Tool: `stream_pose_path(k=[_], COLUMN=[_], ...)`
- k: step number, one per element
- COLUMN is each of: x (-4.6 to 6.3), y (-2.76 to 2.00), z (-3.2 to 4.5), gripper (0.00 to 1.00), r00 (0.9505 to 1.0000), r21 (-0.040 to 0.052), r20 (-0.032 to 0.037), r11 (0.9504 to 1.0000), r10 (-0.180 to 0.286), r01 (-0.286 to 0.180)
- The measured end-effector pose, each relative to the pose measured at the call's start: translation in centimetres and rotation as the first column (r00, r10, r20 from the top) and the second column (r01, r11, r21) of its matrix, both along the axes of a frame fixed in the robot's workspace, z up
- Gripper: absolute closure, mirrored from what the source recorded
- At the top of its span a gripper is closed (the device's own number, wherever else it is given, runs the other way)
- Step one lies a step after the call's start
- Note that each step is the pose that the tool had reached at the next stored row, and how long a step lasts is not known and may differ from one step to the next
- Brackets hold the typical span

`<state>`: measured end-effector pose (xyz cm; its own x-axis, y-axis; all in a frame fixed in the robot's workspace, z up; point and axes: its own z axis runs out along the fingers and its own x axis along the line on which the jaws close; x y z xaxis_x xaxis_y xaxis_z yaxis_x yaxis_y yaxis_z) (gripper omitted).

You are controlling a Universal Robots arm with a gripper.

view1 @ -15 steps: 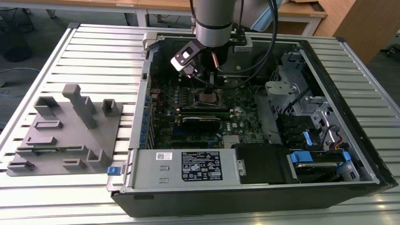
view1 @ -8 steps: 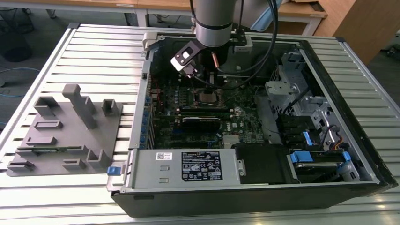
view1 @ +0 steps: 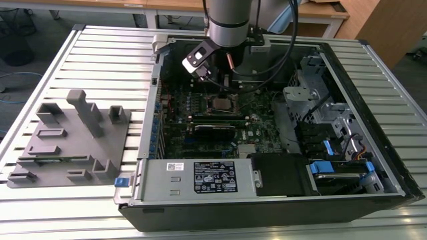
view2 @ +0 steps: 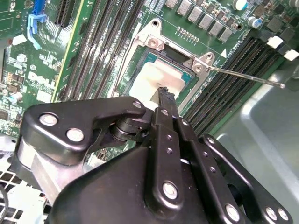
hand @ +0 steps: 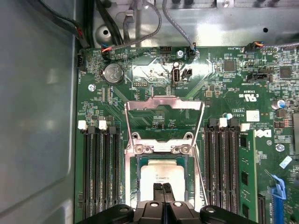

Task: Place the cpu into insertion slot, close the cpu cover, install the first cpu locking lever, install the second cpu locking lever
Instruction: 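Close the cpu cover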

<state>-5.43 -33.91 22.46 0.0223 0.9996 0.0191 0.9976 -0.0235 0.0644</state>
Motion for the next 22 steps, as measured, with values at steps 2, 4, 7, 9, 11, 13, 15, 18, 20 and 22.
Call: stream_pose_path(k=[2,4,7,9,11,13,15,18,20,22], x=[0.0,0.0,0.0,0.0,0.0,0.0,0.0,0.0,0.0,0.0], y=[0.00,0.00,0.00,0.00,0.00,0.00,0.00,0.00,0.00,0.00], z=[0.38,0.79,1.48,1.92,2.38,2.57,2.58,2.62,2.66,2.78], gripper=[0.89,0.89,0.89,0.89,0.89,0.89,0.89,0.89,0.89,0.89], r00=[1.0000,1.0000,1.0000,1.0000,1.0000,1.0000,1.0000,1.0000,1.0000,1.0000], r21=[-0.0001,0.0000,0.0012,0.0018,0.0020,0.0020,0.0024,0.0020,0.0019,0.0019], r20=[-0.0001,0.0000,0.0000,-0.0001,-0.0001,-0.0001,0.0001,-0.0001,-0.0002,-0.0002], r11=[1.0000,1.0000,1.0000,1.0000,1.0000,1.0000,1.0000,1.0000,1.0000,1.0000], r10=[0.000,0.000,0.000,0.000,0.000,0.000,0.000,0.000,0.000,0.000], r01=[0.000,0.000,0.000,0.000,0.000,0.000,0.000,0.000,0.000,0.000])
